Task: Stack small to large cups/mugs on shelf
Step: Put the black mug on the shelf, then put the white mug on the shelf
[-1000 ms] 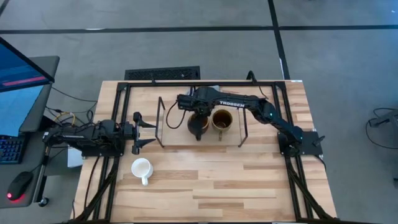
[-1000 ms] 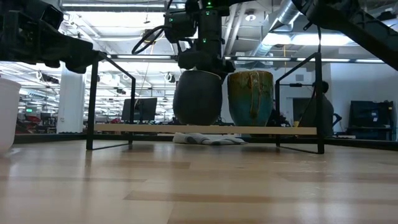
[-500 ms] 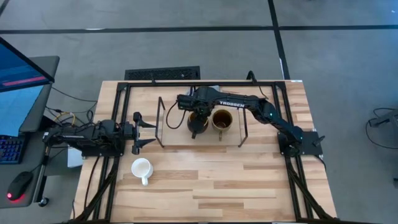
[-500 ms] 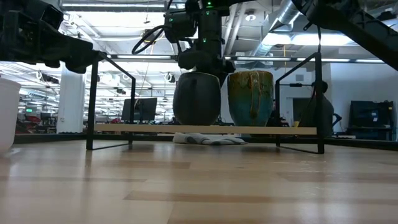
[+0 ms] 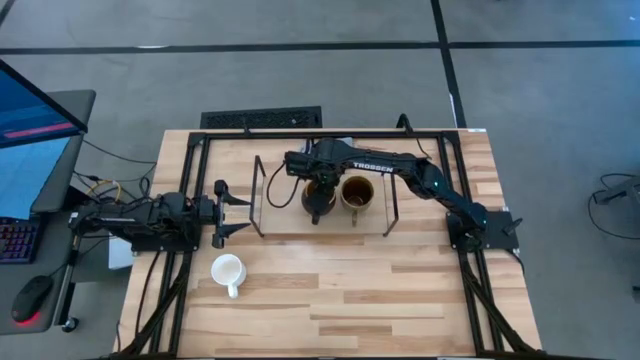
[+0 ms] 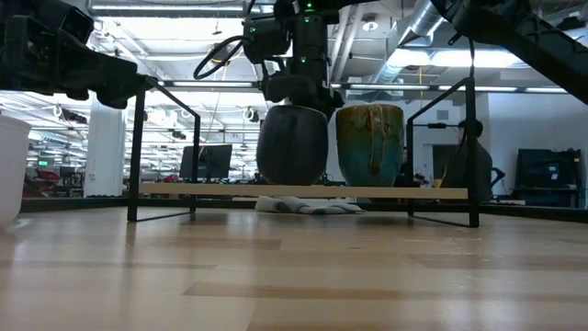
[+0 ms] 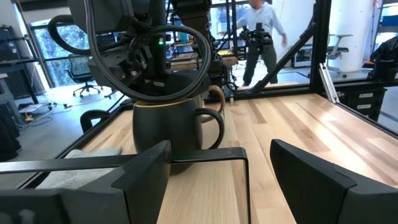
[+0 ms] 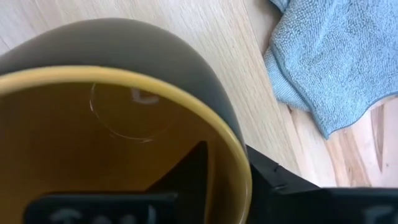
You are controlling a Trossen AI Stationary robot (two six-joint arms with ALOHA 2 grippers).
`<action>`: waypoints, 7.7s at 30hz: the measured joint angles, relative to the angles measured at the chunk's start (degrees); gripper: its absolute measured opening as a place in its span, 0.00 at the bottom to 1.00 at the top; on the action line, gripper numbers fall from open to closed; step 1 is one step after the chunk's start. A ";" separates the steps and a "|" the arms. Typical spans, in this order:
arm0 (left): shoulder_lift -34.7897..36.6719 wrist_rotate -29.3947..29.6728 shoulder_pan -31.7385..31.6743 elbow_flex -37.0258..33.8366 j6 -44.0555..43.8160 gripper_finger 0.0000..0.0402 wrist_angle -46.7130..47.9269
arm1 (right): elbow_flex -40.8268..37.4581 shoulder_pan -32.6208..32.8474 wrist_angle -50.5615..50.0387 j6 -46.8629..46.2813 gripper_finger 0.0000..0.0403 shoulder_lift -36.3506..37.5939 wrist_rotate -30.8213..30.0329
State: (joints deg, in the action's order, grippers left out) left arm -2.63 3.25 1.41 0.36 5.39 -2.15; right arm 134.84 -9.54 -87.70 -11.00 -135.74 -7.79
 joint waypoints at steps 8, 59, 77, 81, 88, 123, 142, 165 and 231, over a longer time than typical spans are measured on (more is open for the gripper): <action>0.00 0.02 0.00 0.00 0.71 0.66 0.02 | 0.11 0.00 -0.59 0.19 0.21 0.00 0.02; 0.00 0.08 0.00 0.00 1.11 0.66 0.00 | 0.15 0.52 1.53 0.94 0.50 0.00 0.59; 0.00 0.08 0.00 0.00 1.09 0.66 0.00 | 0.16 1.16 4.71 0.96 0.52 4.67 0.48; 0.00 0.08 0.00 0.00 1.09 0.66 0.00 | 0.16 1.57 6.50 0.94 0.52 6.97 0.45; 0.00 0.04 0.02 0.00 1.03 0.66 0.00 | 0.16 1.68 10.92 -1.34 0.52 10.06 0.39; -0.51 -0.36 0.00 0.00 0.98 0.66 -0.14 | -0.87 10.35 19.99 -0.10 0.52 4.52 10.73; -0.70 -0.34 0.00 0.00 1.05 0.66 -0.09 | -1.06 9.03 12.78 -1.01 0.52 3.26 10.81; -0.72 -0.33 0.00 0.00 1.07 0.66 0.04 | -0.02 9.16 14.10 -0.18 0.52 3.47 10.95; -0.35 2.23 -0.03 0.00 -1.99 0.66 -1.05 | -113.46 -0.20 69.90 5.90 0.52 117.07 -4.11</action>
State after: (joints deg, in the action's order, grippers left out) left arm -2.98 5.48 1.39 0.36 3.40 -3.20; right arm 21.39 -9.74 -17.81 -5.10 -18.68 -11.90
